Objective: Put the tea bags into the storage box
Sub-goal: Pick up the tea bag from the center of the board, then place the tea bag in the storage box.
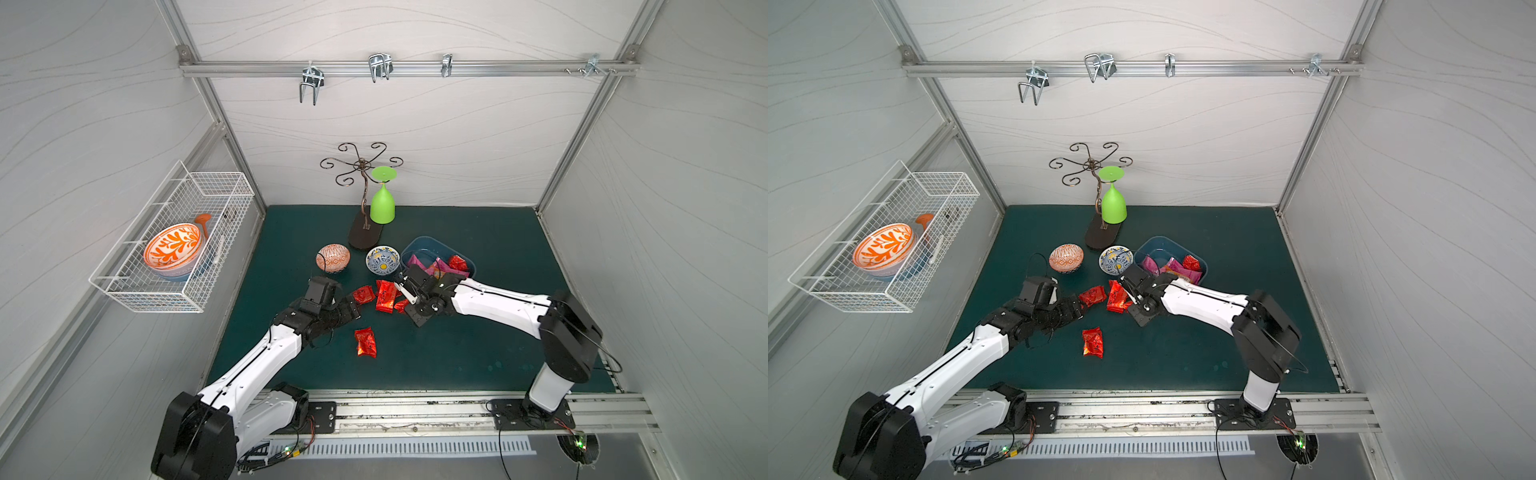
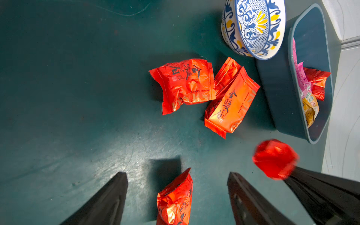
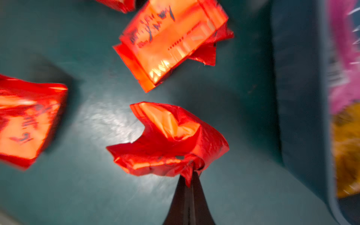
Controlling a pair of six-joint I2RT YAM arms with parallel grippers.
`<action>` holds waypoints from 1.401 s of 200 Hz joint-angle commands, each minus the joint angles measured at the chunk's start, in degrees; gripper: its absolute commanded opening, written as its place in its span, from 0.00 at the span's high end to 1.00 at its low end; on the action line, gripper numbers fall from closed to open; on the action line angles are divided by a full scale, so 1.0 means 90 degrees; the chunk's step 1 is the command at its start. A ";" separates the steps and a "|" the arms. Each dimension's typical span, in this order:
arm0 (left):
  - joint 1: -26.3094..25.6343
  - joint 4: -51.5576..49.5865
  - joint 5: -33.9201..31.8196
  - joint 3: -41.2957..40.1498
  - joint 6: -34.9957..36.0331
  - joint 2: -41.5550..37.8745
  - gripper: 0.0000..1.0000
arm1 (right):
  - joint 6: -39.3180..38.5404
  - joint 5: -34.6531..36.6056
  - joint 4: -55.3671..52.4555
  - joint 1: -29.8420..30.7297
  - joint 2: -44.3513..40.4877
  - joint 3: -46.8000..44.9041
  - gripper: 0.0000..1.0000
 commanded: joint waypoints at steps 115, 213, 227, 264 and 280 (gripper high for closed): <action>0.0009 0.0141 0.0130 0.0344 0.0128 0.0475 0.15 | -0.0580 -0.0663 0.0147 -0.2599 -0.0163 0.1385 1.00; -0.0001 -0.0279 0.0304 0.0651 0.0553 0.0671 0.17 | -0.0187 -0.0918 0.0405 -0.2796 0.1997 0.2605 1.00; -0.0009 -0.0332 0.0402 0.0704 0.0672 0.0715 0.18 | -0.0145 -0.0912 0.0428 -0.2796 0.2097 0.2634 1.00; -0.0040 -0.0404 0.0518 0.0874 0.0871 0.0908 0.20 | -0.0106 -0.1079 0.0394 -0.2799 0.2249 0.2719 0.97; -0.0052 -0.0406 0.0522 0.0995 0.0938 0.1040 0.21 | -0.0089 -0.1119 0.0450 -0.2796 0.2189 0.2677 0.84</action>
